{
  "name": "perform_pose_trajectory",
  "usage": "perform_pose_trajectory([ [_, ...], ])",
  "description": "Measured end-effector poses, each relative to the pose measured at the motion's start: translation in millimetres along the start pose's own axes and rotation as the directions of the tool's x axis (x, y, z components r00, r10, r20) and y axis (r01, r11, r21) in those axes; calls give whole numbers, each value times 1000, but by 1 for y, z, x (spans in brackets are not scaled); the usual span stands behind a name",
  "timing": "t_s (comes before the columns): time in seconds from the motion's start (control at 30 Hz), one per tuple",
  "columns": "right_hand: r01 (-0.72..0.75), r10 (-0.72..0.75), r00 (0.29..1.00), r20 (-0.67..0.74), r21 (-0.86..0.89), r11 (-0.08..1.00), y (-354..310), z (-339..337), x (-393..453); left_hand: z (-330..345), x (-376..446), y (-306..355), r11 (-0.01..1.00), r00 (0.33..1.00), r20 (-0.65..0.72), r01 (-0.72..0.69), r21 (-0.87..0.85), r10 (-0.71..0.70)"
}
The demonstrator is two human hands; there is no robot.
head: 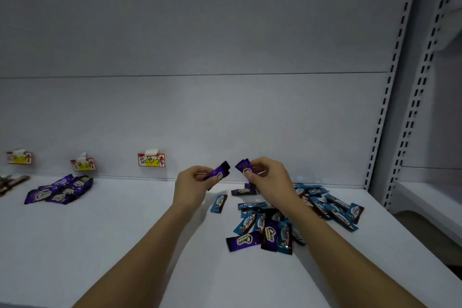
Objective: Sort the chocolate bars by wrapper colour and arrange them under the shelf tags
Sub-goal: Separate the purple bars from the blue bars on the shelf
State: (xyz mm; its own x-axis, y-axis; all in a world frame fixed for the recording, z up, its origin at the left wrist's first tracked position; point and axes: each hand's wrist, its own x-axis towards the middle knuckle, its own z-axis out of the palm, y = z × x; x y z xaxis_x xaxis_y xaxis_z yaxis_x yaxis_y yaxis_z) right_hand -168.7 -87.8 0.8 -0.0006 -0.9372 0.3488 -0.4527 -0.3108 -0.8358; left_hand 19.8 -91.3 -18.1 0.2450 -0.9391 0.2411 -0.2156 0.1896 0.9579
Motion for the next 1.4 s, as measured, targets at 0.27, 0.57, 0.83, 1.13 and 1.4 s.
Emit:
perform_pose_trajectory([
  [0.27,-38,14,993,113,214,976,-39,12,-47,-60,-56,42,999,998,-62,-24,-39,22],
  [0.57,-88,-15,963,269,367,926,-86,44,-97,-127,-135,50,987,982,-181,25,-161,-55],
  [0.83,-186,-28,878,477,394,900,-124,129,-114,-206,-160,25,974,928,-324,129,-186,-185],
  [1.13,-130,-30,833,553,249,960,-132,262,-66,-298,-90,-43,984,868,-467,179,-23,-169],
  [1.4,9,-57,893,447,108,994,-134,364,-8,-374,-9,-96,969,905,-414,179,170,-95],
])
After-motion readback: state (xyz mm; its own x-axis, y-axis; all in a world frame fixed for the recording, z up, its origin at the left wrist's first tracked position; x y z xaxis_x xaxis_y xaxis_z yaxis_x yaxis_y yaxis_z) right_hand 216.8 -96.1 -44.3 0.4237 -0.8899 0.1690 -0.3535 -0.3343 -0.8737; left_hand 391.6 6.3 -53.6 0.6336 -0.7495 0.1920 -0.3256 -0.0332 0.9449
